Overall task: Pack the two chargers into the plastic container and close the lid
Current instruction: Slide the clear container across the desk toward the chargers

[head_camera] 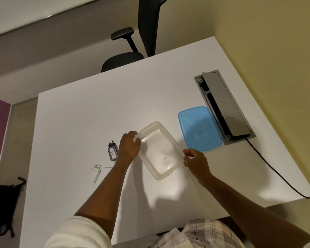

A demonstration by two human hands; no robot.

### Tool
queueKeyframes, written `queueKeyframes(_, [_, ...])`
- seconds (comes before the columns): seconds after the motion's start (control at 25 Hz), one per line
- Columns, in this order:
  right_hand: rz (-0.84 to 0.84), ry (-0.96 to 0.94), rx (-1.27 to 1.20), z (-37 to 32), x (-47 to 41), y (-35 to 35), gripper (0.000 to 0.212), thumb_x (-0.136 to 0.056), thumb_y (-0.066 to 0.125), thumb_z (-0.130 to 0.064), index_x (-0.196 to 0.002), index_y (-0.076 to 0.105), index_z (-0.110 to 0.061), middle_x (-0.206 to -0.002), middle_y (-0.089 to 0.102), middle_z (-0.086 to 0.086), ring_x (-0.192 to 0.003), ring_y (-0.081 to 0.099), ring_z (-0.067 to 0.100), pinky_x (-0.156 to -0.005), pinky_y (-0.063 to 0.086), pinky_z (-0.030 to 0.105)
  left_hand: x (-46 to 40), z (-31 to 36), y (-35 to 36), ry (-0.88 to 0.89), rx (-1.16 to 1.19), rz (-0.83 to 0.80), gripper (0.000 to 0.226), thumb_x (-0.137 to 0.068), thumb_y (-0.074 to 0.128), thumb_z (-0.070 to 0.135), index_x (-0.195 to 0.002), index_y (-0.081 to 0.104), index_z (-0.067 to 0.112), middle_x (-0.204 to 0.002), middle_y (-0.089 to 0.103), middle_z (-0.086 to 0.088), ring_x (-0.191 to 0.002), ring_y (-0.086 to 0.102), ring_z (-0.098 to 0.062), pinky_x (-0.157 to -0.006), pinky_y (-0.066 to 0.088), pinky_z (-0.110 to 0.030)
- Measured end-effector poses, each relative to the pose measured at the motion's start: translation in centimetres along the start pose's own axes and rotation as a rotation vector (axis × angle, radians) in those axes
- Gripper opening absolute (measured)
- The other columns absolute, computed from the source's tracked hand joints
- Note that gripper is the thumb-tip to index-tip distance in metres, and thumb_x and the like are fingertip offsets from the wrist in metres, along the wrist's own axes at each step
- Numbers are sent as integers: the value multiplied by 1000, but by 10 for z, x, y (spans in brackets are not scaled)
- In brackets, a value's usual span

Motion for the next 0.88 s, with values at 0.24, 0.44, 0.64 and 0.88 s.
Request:
queueKeyframes(0.24, [-27, -116, 150, -19, -5, -4, 30, -82, 61, -8, -111, 70, -12, -96, 70, -10, -97, 64, 13, -86, 51, 23, 64, -39, -5, -111, 129, 59, 33, -92, 55, 13, -123, 62, 6, -115, 68, -12, -103, 66, -30, -83, 47, -31])
queueKeyframes(0.44, [-34, -194, 252, -38, -18, -3, 31, -80, 62, -5, -107, 72, -13, -94, 68, -9, -95, 62, 11, -86, 44, 22, 112, -60, 3, -186, 201, 39, 37, -87, 58, 6, -124, 61, 9, -115, 68, -9, -96, 68, -26, -84, 47, -29])
queueKeyframes(0.64, [-88, -237, 332, -54, -32, 2, 35, -78, 61, -2, -110, 72, -12, -106, 72, 0, -104, 63, 18, -88, 43, 24, 136, -68, 12, -191, 215, 22, 41, -82, 66, 6, -123, 63, 12, -109, 71, -6, -95, 69, -23, -83, 46, -24])
queueKeyframes(0.88, [-114, -290, 403, -64, -34, 7, 36, -84, 58, -5, -119, 67, -7, -121, 69, 9, -114, 61, 24, -100, 44, 32, 146, -72, 16, -166, 222, 24, 38, -82, 67, 7, -120, 64, 11, -105, 71, -6, -95, 65, -22, -86, 48, -27])
Point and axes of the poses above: each hand's wrist, its own x-axis away from the middle knuckle, its own y-axis out of the palm, z = x × y, the point moved 4 cm from there along -x, towards the middle knuckle
